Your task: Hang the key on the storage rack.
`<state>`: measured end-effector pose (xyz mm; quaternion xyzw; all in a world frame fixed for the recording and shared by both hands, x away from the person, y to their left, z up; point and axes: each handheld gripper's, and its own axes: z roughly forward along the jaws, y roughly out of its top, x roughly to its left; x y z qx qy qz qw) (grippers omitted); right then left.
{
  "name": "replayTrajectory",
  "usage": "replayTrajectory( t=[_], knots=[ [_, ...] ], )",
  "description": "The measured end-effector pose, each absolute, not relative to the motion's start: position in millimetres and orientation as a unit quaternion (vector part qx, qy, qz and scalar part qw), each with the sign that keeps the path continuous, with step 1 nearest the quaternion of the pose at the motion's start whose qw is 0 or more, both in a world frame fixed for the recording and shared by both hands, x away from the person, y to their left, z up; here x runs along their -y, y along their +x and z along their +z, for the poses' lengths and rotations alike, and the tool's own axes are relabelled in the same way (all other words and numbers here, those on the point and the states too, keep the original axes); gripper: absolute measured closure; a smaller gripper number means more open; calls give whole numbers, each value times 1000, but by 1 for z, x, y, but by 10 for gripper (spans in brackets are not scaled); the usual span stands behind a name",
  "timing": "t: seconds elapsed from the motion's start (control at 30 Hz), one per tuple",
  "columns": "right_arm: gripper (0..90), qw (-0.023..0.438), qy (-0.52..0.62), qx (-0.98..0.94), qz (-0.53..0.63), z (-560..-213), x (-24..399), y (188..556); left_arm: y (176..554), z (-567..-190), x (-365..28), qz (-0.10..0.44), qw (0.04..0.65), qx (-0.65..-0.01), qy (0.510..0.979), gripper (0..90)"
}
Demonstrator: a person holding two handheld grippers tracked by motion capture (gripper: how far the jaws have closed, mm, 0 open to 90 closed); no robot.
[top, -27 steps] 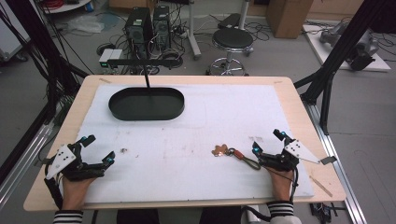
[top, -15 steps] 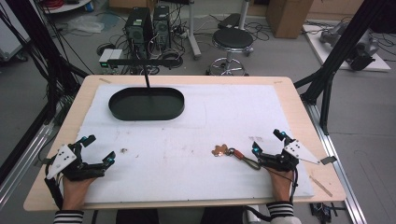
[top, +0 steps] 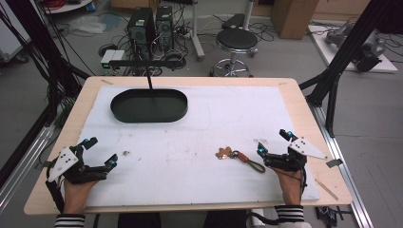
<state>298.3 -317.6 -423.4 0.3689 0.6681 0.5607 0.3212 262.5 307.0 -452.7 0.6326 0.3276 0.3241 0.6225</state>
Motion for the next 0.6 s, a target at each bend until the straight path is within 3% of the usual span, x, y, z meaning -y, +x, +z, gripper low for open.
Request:
replayTrajectory(
  t=[0.3, 0.6],
  knots=[
    [3, 282, 325, -755, 495, -386, 309, 304, 262, -453, -307, 325, 622, -329, 632, 17],
    [4, 233, 293, -827, 419, -371, 306, 311, 263, -453, -307, 324, 621, -329, 634, 17]
  ],
)
